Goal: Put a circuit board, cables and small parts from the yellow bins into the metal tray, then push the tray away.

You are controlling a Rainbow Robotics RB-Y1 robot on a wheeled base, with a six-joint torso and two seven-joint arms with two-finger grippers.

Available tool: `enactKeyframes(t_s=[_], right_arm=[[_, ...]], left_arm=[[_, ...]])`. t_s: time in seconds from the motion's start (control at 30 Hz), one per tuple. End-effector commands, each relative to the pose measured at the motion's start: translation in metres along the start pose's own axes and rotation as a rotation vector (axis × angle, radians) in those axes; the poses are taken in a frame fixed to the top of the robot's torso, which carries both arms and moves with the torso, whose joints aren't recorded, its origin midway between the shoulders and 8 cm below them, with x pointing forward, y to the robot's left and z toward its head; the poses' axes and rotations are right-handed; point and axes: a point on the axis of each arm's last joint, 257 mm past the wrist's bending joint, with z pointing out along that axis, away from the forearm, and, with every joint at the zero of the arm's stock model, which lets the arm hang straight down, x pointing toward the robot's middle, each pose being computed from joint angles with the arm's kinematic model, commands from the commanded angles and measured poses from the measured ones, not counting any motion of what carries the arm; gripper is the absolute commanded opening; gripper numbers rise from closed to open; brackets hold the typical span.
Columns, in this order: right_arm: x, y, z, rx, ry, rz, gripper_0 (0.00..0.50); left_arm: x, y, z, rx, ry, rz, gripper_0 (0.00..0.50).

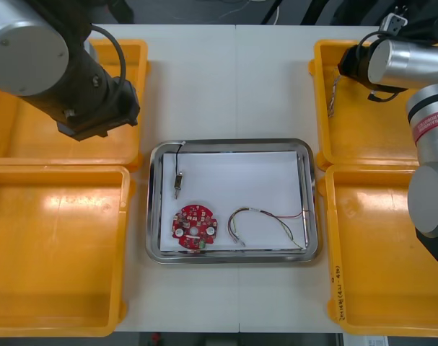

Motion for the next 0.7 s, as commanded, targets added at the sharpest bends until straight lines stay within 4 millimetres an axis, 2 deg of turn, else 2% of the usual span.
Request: enactKeyframes(t_s=[0.03, 0.23, 0.43, 0.47, 0.5, 0.53, 0.6, 0.63, 0.7], right_arm=[[0.003, 0.016, 0.001, -0.03, -0.015, 0.011, 0.5], [0.01, 0.024, 0.003, -0.045, -0.025, 0.011, 0.5], [0.015, 0.023, 0.004, -0.042, -0.019, -0.001, 0.5], [0.015, 0.023, 0.004, -0.042, -0.019, -0.003, 0.463], [0.016, 0.02, 0.005, -0.039, -0.018, -0.003, 0.356], [0.018, 0.021, 0.005, -0.039, -0.016, -0.002, 0.287], [0.02, 0.019, 0.006, -0.037, -0.014, -0.002, 0.05], [0.018, 0.02, 0.005, -0.038, -0.016, -0.002, 0.016], [0.019, 0.018, 0.006, -0.036, -0.015, -0.004, 0.0]], left_arm=[[-0.044, 0.002, -0.027, 0.008, -0.068, -0.038, 0.5], [-0.066, 0.004, -0.024, 0.0, -0.063, -0.077, 0.5], [-0.088, 0.005, -0.019, 0.004, -0.077, -0.116, 0.5], [-0.093, 0.007, -0.017, 0.004, -0.079, -0.127, 0.5], [-0.096, 0.008, -0.015, 0.003, -0.082, -0.132, 0.5], [-0.099, 0.009, -0.014, 0.003, -0.084, -0.137, 0.5], [-0.106, 0.013, -0.01, 0.002, -0.092, -0.15, 0.5], [-0.108, 0.013, -0.008, 0.003, -0.094, -0.154, 0.5], [-0.114, 0.016, -0.004, 0.006, -0.093, -0.166, 0.5]])
